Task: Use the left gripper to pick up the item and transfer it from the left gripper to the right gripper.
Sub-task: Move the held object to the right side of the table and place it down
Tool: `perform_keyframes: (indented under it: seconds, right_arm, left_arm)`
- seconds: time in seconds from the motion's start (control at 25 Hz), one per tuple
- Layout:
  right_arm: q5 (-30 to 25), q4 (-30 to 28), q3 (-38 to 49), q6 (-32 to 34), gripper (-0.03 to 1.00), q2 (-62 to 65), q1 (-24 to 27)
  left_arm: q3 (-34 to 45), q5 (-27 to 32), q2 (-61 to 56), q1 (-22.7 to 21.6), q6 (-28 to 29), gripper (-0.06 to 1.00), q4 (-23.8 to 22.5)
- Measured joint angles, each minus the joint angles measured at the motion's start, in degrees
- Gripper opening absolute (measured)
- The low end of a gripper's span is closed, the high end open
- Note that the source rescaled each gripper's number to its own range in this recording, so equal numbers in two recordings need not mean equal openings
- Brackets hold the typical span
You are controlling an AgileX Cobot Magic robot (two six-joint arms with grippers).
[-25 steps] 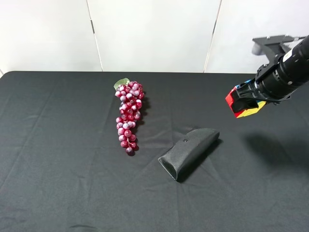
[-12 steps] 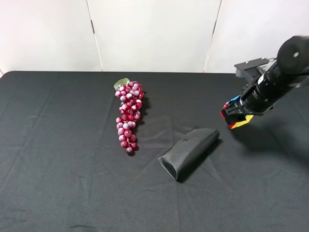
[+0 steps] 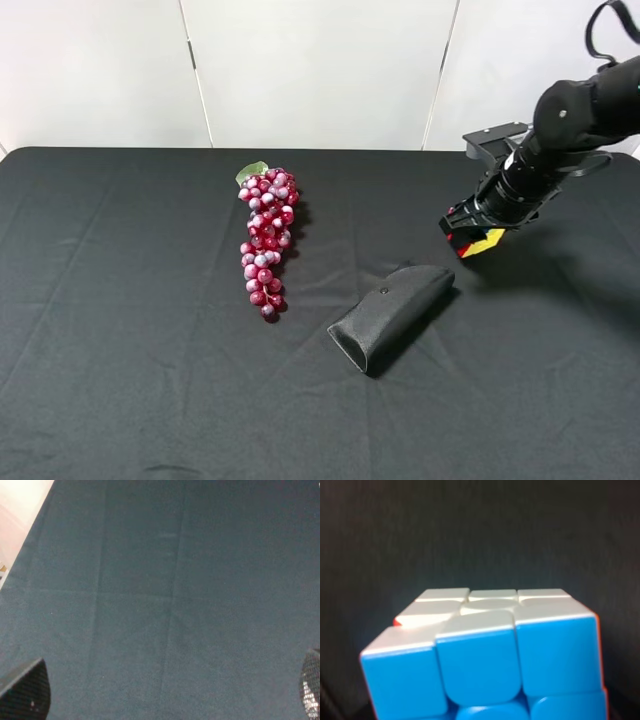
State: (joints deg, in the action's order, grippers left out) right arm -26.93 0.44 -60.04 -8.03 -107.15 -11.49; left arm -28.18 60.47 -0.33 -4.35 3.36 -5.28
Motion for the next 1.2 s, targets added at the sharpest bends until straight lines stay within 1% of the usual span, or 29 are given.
perform_keyframes:
  seconds: [0.24,0.56,0.72,0.84,0.88,0.92,0.96,1.0,1.04,1.08,1.2]
  right_arm:
    - [-1.4,0.1,-4.7,0.2,0.0,-4.4,0.0]
    - [-2.5,0.1,-5.1,0.2,0.0,-4.6,0.0]
    - [-4.4,0.1,-5.3,0.2,0.0,-4.6,0.0]
    - [-6.3,0.1,-7.2,0.2,0.0,-4.6,0.0]
    - [-7.0,0.1,-8.0,0.2,0.02,-4.6,0.0]
    - [-7.6,0.1,-8.7,0.2,0.25,-4.6,0.0]
    - [-8.0,0.1,-9.3,0.2,0.52,-4.6,0.0]
    - [-8.1,0.1,-9.6,0.4,0.72,-4.6,0.0]
    - [-8.2,0.1,-9.8,0.4,0.84,-4.6,0.0]
    - [-8.3,0.1,-9.7,0.5,0.9,-4.6,0.0]
    - [-8.5,0.1,-9.7,0.6,0.98,-4.6,0.0]
  left_arm:
    - [0.0,0.0,0.0,0.0,0.0,1.0,0.0]
    - [0.0,0.0,0.0,0.0,0.0,1.0,0.0]
    - [0.0,0.0,0.0,0.0,0.0,1.0,0.0]
    - [0.0,0.0,0.0,0.0,0.0,1.0,0.0]
    - [0.0,0.0,0.0,0.0,0.0,1.0,0.0]
    - [0.0,0.0,0.0,0.0,0.0,1.0,0.0]
    - [0.0,0.0,0.0,0.0,0.0,1.0,0.0]
    - [0.0,0.0,0.0,0.0,0.0,1.0,0.0]
    - [0.0,0.0,0.0,0.0,0.0,1.0,0.0]
    - [0.0,0.0,0.0,0.0,0.0,1.0,0.0]
    - [0.0,0.0,0.0,0.0,0.0,1.0,0.0]
